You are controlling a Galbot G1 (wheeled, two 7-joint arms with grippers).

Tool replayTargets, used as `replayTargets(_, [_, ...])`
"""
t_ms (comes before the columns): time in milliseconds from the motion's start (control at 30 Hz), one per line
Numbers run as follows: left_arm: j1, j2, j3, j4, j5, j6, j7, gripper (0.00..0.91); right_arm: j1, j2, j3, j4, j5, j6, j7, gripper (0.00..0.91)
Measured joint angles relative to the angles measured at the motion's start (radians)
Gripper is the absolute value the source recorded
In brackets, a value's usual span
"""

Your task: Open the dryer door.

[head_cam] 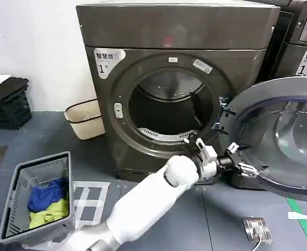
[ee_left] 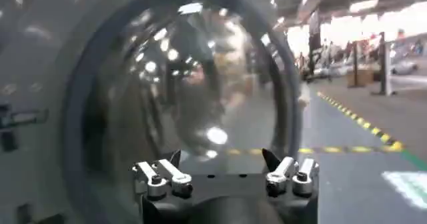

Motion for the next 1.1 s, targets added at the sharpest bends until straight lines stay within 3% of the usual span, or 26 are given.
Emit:
replayTargets(133, [0.047,0.017,-0.025,-0.144,-0.105,0.088,-0.086,0.907,-0.019,-0.017,0.014,-0.043,0.005,-0.018,0.020,0.907])
replayTargets(300, [0.060,0.188,-0.069,-0.291,-0.238,0.190,-0.239,0.907,-0.032,-0.033,0.012,-0.097,0.003,0.013,0.019,0.907])
replayTargets(467, [0.049,0.335,-0.101,-0.379,-0.370,0.292,-0.406,0.907,-0.037,-0.043,0.003,-0.135,0.005,0.032,0.012,0.907])
replayTargets(633, [0.033,0.451,-0.118,-0.447,-0.543,0.424,-0.632,0.907,-0.040,-0.054,-0.007,-0.155,0.045,0.031,-0.008,0.907])
replayTargets(900, [-0.003,0.650,-0.093,-0.492,-0.711,0.471,-0.823,0.907,-0.048,-0.066,-0.017,-0.175,0.120,0.035,-0.051,0.907])
replayTargets(1100, [-0.053,0.813,-0.088,-0.484,-1.030,0.471,-1.062,0.907,-0.043,-0.078,-0.029,-0.182,0.146,0.034,-0.071,0.907])
